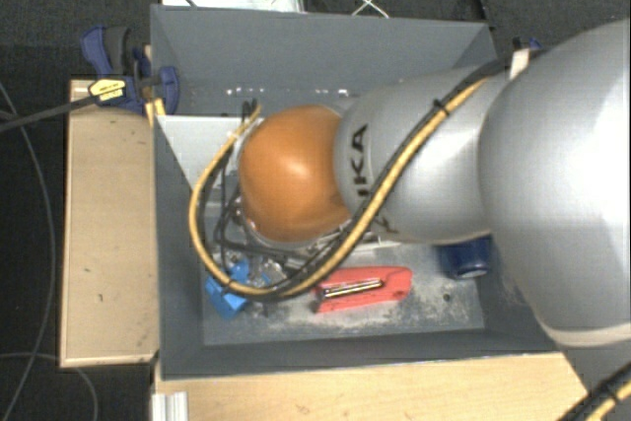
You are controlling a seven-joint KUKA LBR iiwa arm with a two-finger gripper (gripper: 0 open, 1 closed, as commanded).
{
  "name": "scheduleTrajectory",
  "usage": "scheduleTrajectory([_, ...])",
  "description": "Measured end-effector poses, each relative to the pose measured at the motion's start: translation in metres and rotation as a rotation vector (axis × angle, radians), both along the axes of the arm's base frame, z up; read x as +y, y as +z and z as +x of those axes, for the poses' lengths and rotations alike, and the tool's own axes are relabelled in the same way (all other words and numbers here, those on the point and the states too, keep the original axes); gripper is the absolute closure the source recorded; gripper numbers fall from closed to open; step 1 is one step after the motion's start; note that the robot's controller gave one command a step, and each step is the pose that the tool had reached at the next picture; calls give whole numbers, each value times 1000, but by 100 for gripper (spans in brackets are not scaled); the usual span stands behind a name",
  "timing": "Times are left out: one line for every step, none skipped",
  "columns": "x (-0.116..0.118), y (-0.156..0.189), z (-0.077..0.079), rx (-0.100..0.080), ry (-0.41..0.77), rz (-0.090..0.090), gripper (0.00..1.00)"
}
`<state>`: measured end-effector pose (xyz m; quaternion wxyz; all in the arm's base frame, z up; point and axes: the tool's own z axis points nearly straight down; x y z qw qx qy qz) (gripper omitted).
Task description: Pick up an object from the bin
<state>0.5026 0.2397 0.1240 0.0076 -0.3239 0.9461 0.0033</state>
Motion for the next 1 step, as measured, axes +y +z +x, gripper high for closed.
scheduleTrajectory([0,16,0,1,-3,0,100])
